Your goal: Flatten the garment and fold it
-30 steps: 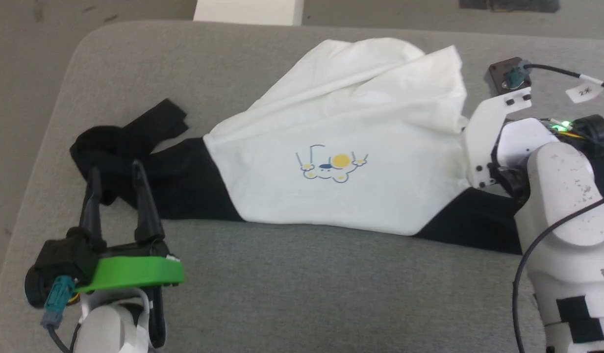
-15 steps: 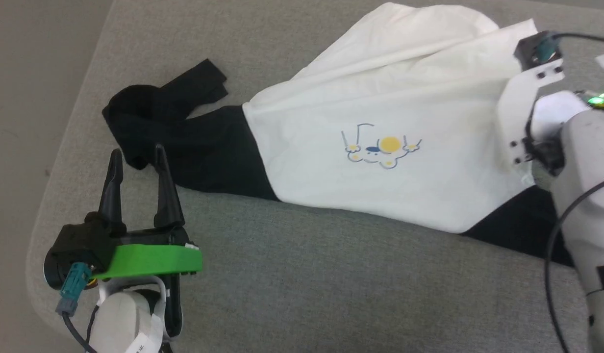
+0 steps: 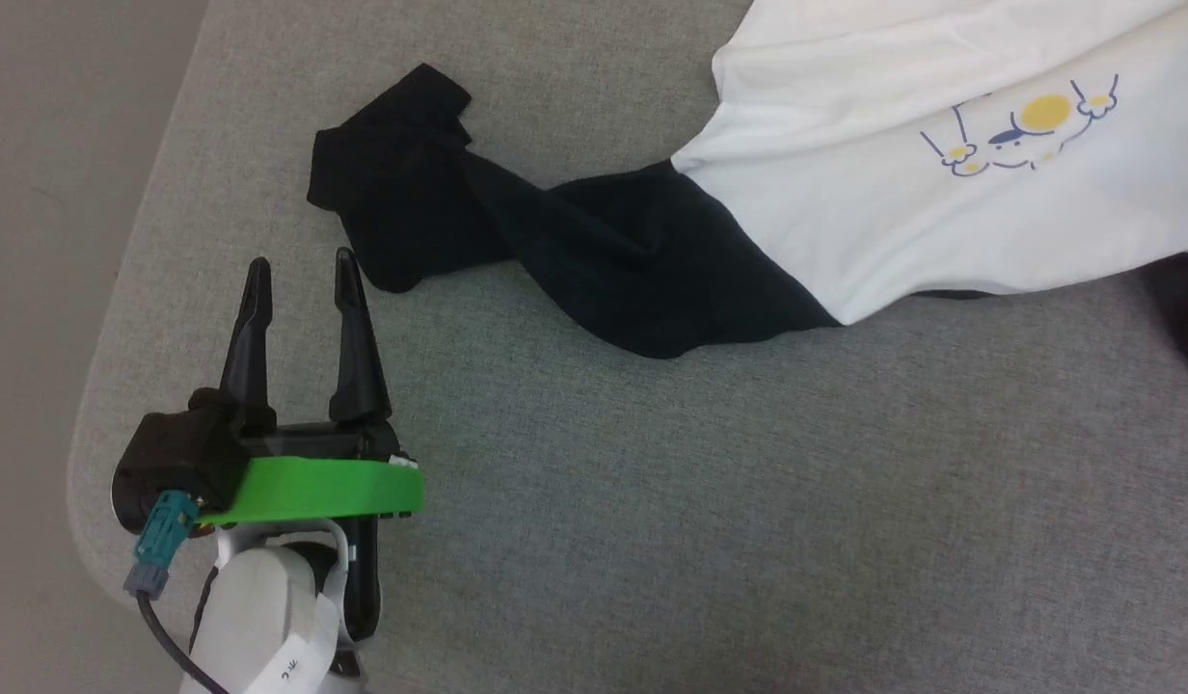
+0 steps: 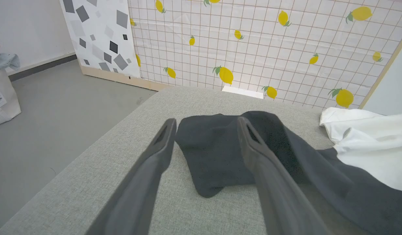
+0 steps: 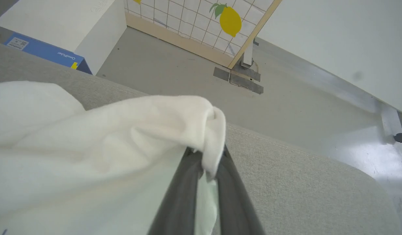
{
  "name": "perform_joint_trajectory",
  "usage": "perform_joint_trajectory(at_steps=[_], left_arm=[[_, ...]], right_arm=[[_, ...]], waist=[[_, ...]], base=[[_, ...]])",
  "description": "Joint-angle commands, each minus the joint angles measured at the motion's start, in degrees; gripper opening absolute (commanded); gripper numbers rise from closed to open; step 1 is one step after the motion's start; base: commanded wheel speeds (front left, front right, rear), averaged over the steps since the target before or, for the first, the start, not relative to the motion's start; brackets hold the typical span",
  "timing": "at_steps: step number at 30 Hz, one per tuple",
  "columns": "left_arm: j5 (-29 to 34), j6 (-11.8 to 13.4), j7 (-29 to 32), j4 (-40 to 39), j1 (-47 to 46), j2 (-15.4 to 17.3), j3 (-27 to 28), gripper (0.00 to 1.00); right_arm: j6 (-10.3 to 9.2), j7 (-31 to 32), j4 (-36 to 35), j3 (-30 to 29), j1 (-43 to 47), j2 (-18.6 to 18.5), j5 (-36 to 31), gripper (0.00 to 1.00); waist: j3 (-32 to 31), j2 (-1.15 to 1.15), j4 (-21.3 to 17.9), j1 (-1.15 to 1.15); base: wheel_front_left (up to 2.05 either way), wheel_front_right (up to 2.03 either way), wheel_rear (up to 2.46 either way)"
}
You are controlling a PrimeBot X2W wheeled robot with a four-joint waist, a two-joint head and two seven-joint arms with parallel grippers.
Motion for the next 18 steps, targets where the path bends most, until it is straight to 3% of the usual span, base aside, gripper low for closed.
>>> perform_joint_trajectory(at_steps=[1, 7, 11, 18], left_arm=[[-0.1, 0.4, -0.2, 0.1, -1.0, -0.2, 0.0, 1.00], [0.3, 0.3, -0.2, 0.9, -0.8, -0.2, 0.0, 1.00], [0.7, 0.1, -0.2, 1.2, -0.3, -0.2, 0.4, 1.00], [1.9, -0.3, -0.2, 2.3, 2.7, -0.2, 1.3, 1.00]], right_arm=[[-0.10, -0.3, 0.4, -0.9, 0.2, 1.1, -1.0, 1.00], [-0.10, -5.4, 0.8, -3.9, 1.9, 4.0, -1.2, 1.00], [-0.10, -13.0, -1.8, -5.5, 5.0, 6.3, 2.4, 1.00], [-0.10, -20.4, -10.8, -3.9, 19.7, 11.0, 10.2, 1.00]], waist=[[0.4, 0.00, 0.3, -0.01], [-2.4, 0.00, -1.2, -0.01], [-5.5, 0.00, -2.8, -0.01], [-12.2, 0.00, -6.6, -0.01]], base=[[0.00, 0.00, 0.00], [0.00, 0.00, 0.00], [0.00, 0.00, 0.00], [0.00, 0.00, 0.00]])
